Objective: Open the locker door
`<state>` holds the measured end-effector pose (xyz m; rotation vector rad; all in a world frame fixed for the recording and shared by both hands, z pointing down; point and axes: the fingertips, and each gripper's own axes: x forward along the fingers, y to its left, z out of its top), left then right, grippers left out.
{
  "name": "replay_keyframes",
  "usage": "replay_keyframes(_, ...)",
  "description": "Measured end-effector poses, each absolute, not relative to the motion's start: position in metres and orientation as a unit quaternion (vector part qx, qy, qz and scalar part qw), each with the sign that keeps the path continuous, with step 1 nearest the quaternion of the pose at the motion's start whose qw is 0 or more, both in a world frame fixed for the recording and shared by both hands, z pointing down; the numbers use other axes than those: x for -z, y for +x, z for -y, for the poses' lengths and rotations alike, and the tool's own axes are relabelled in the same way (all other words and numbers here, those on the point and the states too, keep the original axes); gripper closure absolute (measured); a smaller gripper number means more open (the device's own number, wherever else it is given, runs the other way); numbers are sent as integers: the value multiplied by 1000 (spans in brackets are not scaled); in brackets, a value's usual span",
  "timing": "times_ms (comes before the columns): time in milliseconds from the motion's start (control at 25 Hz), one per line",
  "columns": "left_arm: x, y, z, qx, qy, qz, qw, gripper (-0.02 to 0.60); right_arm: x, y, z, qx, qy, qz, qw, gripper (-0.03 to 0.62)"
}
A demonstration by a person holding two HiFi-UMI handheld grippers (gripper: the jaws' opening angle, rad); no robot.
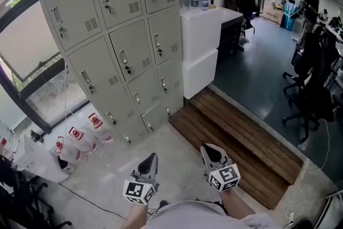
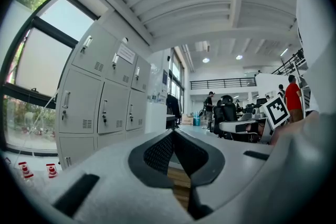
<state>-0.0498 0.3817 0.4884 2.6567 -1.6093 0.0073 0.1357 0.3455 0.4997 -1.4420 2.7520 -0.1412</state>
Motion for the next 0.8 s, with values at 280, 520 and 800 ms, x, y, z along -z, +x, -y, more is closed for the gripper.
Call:
replay_keyframes(280, -487, -21, -374, 5, 846, 533, 13, 574, -506, 172, -340, 47, -453, -890, 9, 580)
replay_keyframes(520, -488, -1, -357, 8, 840, 543, 14, 574, -514, 193, -320, 54, -448, -892, 6, 580)
replay_keyframes(800, -495, 2, -309, 16, 845, 534, 27, 574, -516, 191, -276, 53, -443, -895, 11, 580)
